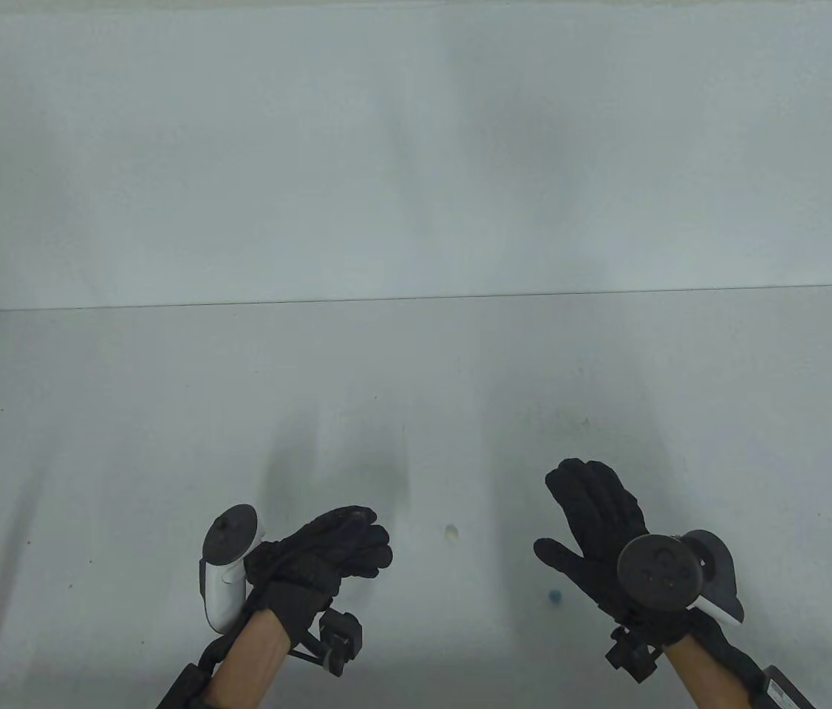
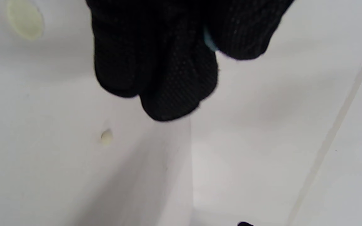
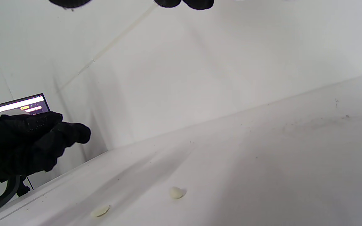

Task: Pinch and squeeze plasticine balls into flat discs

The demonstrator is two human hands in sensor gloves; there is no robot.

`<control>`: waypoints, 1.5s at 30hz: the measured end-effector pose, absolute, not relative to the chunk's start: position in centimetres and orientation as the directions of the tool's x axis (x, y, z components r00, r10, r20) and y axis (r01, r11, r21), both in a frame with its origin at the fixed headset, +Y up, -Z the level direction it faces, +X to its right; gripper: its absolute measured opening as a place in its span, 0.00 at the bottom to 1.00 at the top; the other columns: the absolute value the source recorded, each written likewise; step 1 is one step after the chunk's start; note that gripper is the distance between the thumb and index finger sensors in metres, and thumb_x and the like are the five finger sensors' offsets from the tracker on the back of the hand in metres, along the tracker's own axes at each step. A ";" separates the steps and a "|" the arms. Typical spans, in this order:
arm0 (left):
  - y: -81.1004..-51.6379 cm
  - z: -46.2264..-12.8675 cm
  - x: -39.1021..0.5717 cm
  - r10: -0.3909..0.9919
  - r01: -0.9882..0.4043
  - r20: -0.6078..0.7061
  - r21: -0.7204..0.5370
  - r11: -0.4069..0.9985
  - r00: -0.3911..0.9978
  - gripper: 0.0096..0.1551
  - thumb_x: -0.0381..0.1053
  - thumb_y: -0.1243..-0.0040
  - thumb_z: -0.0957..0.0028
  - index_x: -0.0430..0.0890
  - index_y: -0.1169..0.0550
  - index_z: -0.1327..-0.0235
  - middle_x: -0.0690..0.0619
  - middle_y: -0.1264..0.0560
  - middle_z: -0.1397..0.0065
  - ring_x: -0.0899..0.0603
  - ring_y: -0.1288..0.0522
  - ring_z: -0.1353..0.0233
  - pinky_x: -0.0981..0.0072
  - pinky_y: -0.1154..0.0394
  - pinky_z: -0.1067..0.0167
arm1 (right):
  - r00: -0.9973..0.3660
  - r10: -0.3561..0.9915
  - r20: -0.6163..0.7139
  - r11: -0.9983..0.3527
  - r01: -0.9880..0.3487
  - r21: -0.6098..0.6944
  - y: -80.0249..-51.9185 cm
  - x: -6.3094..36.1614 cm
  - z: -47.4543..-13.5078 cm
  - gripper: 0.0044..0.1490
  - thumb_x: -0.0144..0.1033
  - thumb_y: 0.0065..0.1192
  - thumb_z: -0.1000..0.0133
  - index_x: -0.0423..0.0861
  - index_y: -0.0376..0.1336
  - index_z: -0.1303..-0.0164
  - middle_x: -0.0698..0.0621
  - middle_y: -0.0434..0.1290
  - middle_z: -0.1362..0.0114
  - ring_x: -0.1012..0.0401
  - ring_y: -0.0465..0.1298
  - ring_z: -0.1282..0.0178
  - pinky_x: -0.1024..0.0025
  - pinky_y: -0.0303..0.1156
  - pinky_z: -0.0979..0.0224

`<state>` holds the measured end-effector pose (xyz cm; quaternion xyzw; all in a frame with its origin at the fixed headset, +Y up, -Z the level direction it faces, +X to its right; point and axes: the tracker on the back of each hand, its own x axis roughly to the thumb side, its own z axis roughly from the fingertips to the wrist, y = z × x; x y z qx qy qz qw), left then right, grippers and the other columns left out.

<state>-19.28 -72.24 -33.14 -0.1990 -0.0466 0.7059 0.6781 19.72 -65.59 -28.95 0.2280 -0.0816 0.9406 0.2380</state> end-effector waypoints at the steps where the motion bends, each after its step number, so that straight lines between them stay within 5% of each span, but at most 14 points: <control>1: -72.3 -33.1 -19.2 0.972 -0.931 -0.231 -0.347 -0.110 -0.029 0.38 0.50 0.44 0.42 0.29 0.34 0.25 0.40 0.23 0.34 0.41 0.16 0.39 0.55 0.20 0.38 | -0.782 0.412 0.468 -0.872 -0.487 -0.045 -65.6 19.7 -29.0 0.51 0.66 0.39 0.38 0.44 0.42 0.13 0.41 0.45 0.09 0.34 0.47 0.13 0.28 0.51 0.23; 7: -72.3 -33.0 -19.0 0.966 -0.918 -0.241 -0.355 -0.179 -0.095 0.42 0.55 0.44 0.43 0.29 0.34 0.25 0.35 0.26 0.31 0.39 0.17 0.37 0.54 0.21 0.38 | -0.781 0.414 0.467 -0.872 -0.488 -0.043 -65.6 19.7 -29.0 0.52 0.67 0.39 0.38 0.44 0.42 0.13 0.41 0.45 0.09 0.34 0.47 0.12 0.28 0.51 0.23; 12: -72.1 -33.0 -19.2 0.977 -0.946 -0.214 -0.312 -0.085 -0.017 0.28 0.48 0.37 0.46 0.35 0.24 0.36 0.43 0.18 0.41 0.47 0.10 0.48 0.61 0.13 0.47 | -0.783 0.410 0.468 -0.874 -0.484 -0.045 -65.6 19.7 -29.0 0.51 0.66 0.40 0.38 0.44 0.42 0.13 0.41 0.45 0.09 0.34 0.47 0.13 0.28 0.51 0.23; 21: -71.4 -32.9 -19.4 0.984 -0.957 -0.162 -0.291 0.019 0.069 0.24 0.53 0.32 0.53 0.39 0.16 0.50 0.49 0.12 0.56 0.54 0.07 0.63 0.68 0.10 0.59 | -0.783 0.409 0.469 -0.874 -0.484 -0.046 -65.6 19.7 -29.0 0.51 0.66 0.40 0.38 0.44 0.42 0.13 0.41 0.45 0.09 0.34 0.47 0.13 0.28 0.51 0.23; 27: -72.5 -32.9 -19.7 0.964 -0.967 -0.266 -0.242 -0.080 -0.013 0.26 0.48 0.39 0.45 0.37 0.24 0.38 0.44 0.20 0.43 0.47 0.13 0.50 0.58 0.17 0.45 | -0.783 0.410 0.469 -0.873 -0.486 -0.049 -65.6 19.7 -28.9 0.51 0.66 0.40 0.38 0.44 0.42 0.13 0.41 0.45 0.09 0.34 0.47 0.13 0.28 0.51 0.23; 30: -72.8 -32.9 -19.4 0.961 -0.936 -0.265 -0.313 -0.160 -0.076 0.47 0.61 0.45 0.44 0.29 0.39 0.24 0.35 0.31 0.30 0.38 0.22 0.36 0.49 0.26 0.35 | -0.782 0.411 0.469 -0.871 -0.489 -0.053 -65.5 19.8 -28.9 0.51 0.66 0.40 0.38 0.44 0.42 0.13 0.41 0.45 0.09 0.34 0.47 0.12 0.28 0.51 0.23; 33: -73.0 -33.0 -19.3 0.953 -0.924 -0.269 -0.311 -0.220 -0.137 0.53 0.67 0.50 0.45 0.28 0.38 0.23 0.32 0.31 0.28 0.34 0.22 0.34 0.46 0.26 0.34 | -0.783 0.411 0.467 -0.872 -0.487 -0.049 -65.6 19.8 -28.9 0.51 0.66 0.39 0.38 0.44 0.42 0.13 0.41 0.45 0.09 0.34 0.47 0.13 0.28 0.51 0.23; 40: -72.7 -33.0 -19.8 0.968 -0.968 -0.252 -0.235 -0.081 -0.020 0.28 0.55 0.41 0.44 0.37 0.21 0.41 0.45 0.17 0.45 0.47 0.10 0.51 0.59 0.14 0.48 | -0.783 0.409 0.468 -0.872 -0.486 -0.051 -65.5 19.8 -28.9 0.51 0.66 0.39 0.38 0.44 0.42 0.13 0.41 0.45 0.09 0.34 0.47 0.13 0.28 0.51 0.23; 45: -72.3 -32.9 -19.8 0.970 -0.974 -0.242 -0.221 -0.051 0.004 0.24 0.53 0.39 0.46 0.38 0.17 0.48 0.46 0.13 0.52 0.49 0.08 0.57 0.62 0.11 0.54 | -0.783 0.409 0.468 -0.873 -0.485 -0.047 -65.6 19.8 -28.9 0.51 0.66 0.39 0.38 0.44 0.42 0.13 0.41 0.45 0.09 0.34 0.47 0.13 0.28 0.51 0.23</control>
